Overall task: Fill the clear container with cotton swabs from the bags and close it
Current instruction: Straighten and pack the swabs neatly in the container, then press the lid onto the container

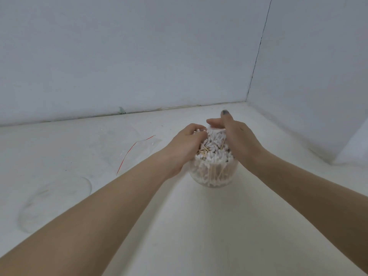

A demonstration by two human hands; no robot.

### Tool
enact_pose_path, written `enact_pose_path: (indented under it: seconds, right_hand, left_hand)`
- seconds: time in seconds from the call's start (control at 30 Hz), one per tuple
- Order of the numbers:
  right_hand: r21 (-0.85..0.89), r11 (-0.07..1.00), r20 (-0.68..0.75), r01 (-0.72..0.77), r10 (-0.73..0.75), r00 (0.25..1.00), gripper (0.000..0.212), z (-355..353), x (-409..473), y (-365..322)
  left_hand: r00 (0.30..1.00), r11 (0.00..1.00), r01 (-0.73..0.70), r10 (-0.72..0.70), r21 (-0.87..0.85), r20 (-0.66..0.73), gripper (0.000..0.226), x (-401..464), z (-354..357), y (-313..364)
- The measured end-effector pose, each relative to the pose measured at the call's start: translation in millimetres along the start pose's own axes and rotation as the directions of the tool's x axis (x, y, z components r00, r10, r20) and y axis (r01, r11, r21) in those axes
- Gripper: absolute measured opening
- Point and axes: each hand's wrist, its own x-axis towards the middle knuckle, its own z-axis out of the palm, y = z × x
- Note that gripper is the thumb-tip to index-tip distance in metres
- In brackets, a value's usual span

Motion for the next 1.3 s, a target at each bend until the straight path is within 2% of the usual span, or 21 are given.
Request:
enact_pose_path:
  seconds: [0.17, 0.3, 0.43, 0.5, 0.57, 0.63, 0.7, 0.93, 1.03, 1.2, 1.3]
  right_hand:
    - [-0.168, 0.985, 0.045, 0.045, -0.038, 0.998, 0.056, -2, -3, -2]
    - [-0.269, 0.956, 0.100, 0.121, -0.097, 0.990, 0.057, -3, -7, -4]
    - [-0.386, 0.907, 0.210, 0.170, -0.093, 0.973, 0.061, -11, -10, -7]
    - [-0.422, 0.886, 0.223, 0.191, -0.103, 0.969, 0.068, -13, -10, -4]
    - [-0.435, 0.879, 0.193, 0.194, -0.120, 0.974, 0.069, -16, -10, -1]
    - [-0.410, 0.897, 0.151, 0.164, -0.111, 0.982, 0.066, -19, -10, 2]
    - [-0.376, 0.916, 0.110, 0.141, -0.106, 0.988, 0.064, -21, -10, 4]
    - [-0.285, 0.956, 0.021, 0.066, -0.063, 0.998, 0.053, -16, -11, 1]
    - [-0.231, 0.972, -0.021, 0.046, -0.053, 0.998, 0.048, -8, -16, -2]
    - [-0.149, 0.987, -0.001, 0.065, -0.066, 0.998, 0.049, 39, -44, -14]
    - [0.060, 0.998, -0.054, 0.006, -0.002, 0.999, 0.049, 76, -67, -25]
  left_hand:
    - [1.000, 1.000, -0.007, 0.008, -0.019, 0.015, 0.041, 2, 0, -1]
    - [1.000, 1.000, 0.010, -0.010, -0.009, -0.010, 0.034, 2, 0, -3]
    - [0.998, 0.995, 0.043, -0.046, 0.085, 0.034, 0.055, -1, -9, 9]
    - [0.999, 0.985, -0.038, 0.043, 0.167, -0.031, 0.049, -3, -21, 18]
    - [0.973, 0.949, -0.163, 0.201, 0.271, -0.117, 0.036, -8, -40, 25]
    - [0.926, 0.854, -0.226, 0.338, 0.469, -0.168, 0.031, -16, -63, 29]
    - [0.914, 0.726, -0.199, 0.379, 0.658, -0.143, 0.041, -19, -83, 24]
    - [0.971, 0.634, -0.047, 0.211, 0.772, -0.114, 0.057, -33, -109, -11]
    - [0.992, 0.569, -0.049, 0.125, 0.821, -0.028, 0.067, -42, -108, -24]
    - [0.986, 0.692, -0.142, 0.158, 0.708, 0.044, 0.075, -61, -86, -25]
    - [0.979, 0.777, -0.166, 0.203, 0.607, 0.008, 0.056, -79, -82, -16]
